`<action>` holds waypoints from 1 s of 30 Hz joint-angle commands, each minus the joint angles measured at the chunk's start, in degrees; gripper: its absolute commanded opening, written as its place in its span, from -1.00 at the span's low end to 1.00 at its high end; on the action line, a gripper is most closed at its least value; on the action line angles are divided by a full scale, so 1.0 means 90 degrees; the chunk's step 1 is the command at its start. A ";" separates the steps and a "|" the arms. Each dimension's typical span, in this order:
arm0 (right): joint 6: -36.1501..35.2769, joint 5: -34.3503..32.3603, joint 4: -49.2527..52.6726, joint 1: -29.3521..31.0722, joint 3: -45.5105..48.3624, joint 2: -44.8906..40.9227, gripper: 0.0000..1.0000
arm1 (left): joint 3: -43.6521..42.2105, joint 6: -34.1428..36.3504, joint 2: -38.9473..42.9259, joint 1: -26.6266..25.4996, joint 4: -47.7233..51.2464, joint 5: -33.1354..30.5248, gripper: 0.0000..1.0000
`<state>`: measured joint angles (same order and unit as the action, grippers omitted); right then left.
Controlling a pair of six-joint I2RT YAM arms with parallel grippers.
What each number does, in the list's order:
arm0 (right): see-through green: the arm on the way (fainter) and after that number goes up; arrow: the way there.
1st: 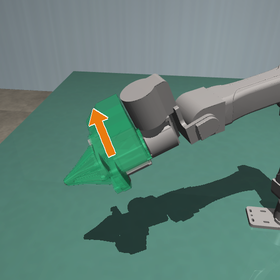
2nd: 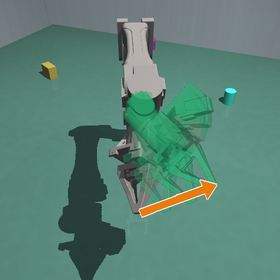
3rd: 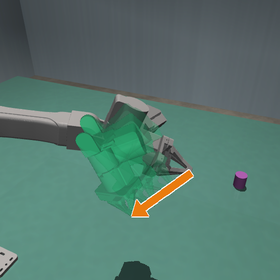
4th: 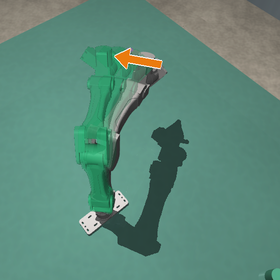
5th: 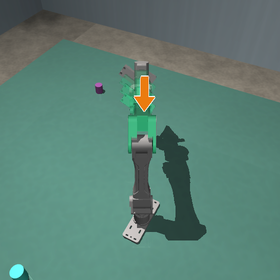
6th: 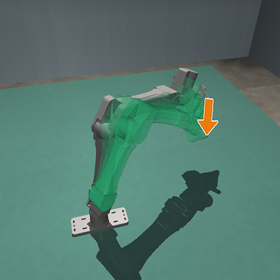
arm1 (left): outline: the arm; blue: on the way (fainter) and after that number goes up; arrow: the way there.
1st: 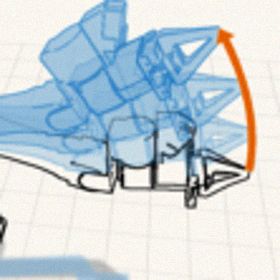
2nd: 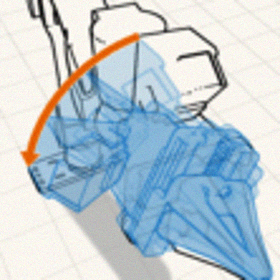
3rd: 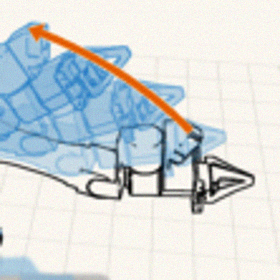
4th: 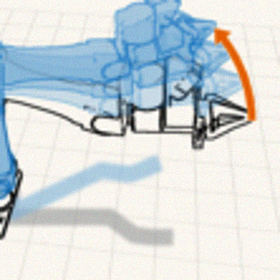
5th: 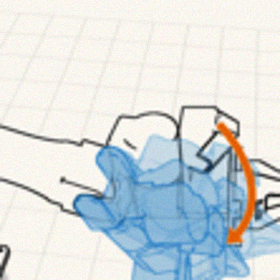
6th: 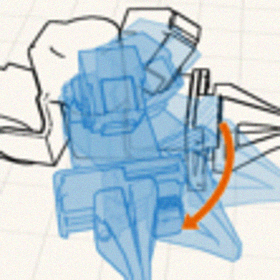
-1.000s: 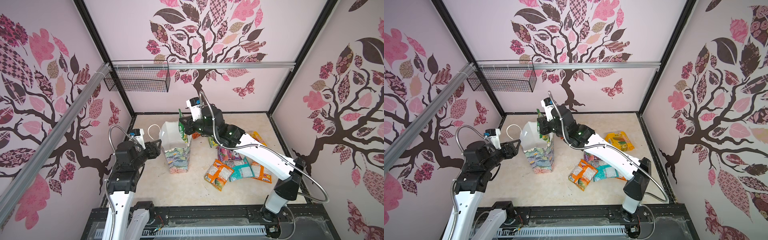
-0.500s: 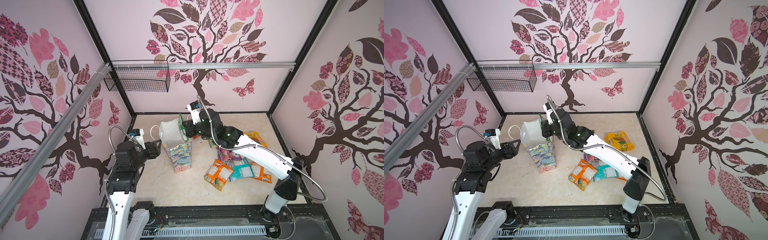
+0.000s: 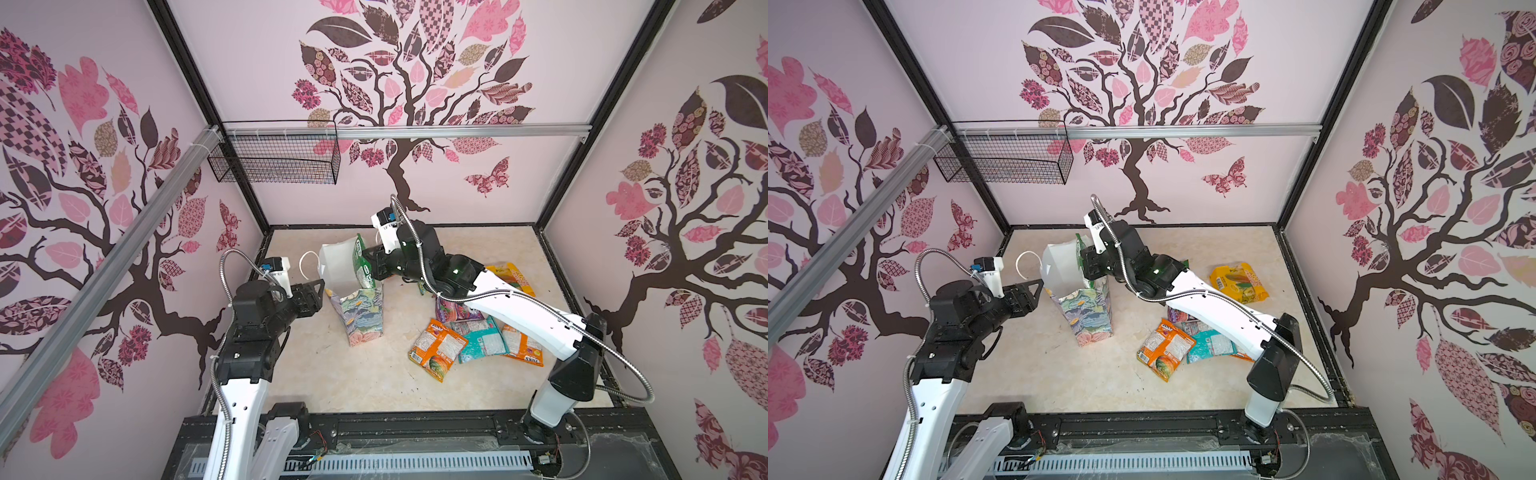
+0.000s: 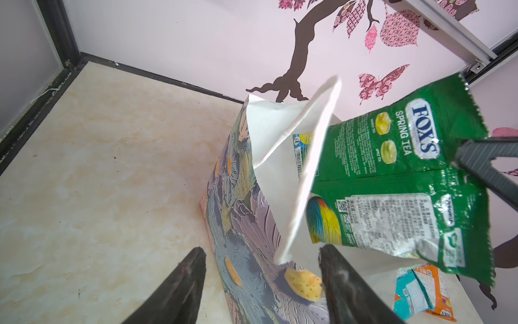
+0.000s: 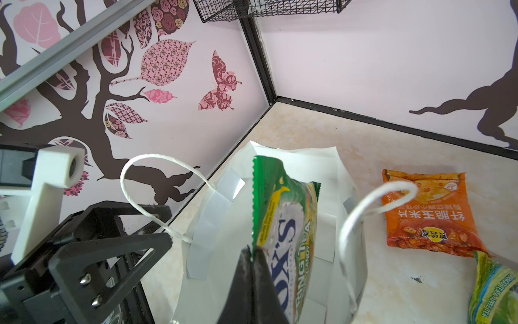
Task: Place the snacks into the paper bag
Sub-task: 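Lower the green packet into the bag held open by the left gripper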
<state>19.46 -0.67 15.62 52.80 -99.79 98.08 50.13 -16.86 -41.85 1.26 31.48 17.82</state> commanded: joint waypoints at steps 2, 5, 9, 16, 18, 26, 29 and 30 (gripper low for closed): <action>-0.0061 -0.0060 0.0001 -0.0005 -0.0329 -0.0087 -1.00 | -0.0101 0.0047 -0.0035 0.0036 -0.0071 0.0094 0.37; -0.0132 -0.0110 0.0336 -0.0003 -0.0604 0.0110 -1.00 | -0.0091 0.0047 -0.0067 0.0033 -0.0071 0.0152 0.37; -0.0218 -0.0144 0.0798 -0.0004 -0.0995 0.0367 -1.00 | -0.0083 0.0047 -0.0135 0.0033 -0.0071 0.0245 0.37; -0.0257 -0.0057 0.1097 -0.0006 -0.1339 0.0642 -1.00 | -0.0072 0.0057 -0.0165 0.0032 -0.0049 0.0295 0.36; -0.0271 -0.0041 0.1170 -0.0003 -0.1424 0.0718 -1.00 | -0.0081 0.0055 -0.0156 0.0027 -0.0051 0.0287 0.37; -0.0303 -0.0062 0.1401 -0.0003 -0.1727 0.0980 -1.00 | -0.0081 0.0056 -0.0172 0.0034 -0.0050 0.0275 0.37; -0.0326 -0.0043 0.1482 -0.0007 -0.1837 0.1067 -0.98 | -0.0076 0.0049 -0.0186 0.0031 -0.0049 0.0275 0.37; -0.0317 -0.0038 0.1490 -0.0006 -0.1857 0.1089 -0.97 | -0.0072 0.0045 -0.0199 0.0033 -0.0046 0.0285 0.37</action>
<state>17.72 -1.23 29.50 52.82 -112.90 106.65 50.13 -16.86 -43.66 1.26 31.64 19.81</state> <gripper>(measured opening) 0.042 0.684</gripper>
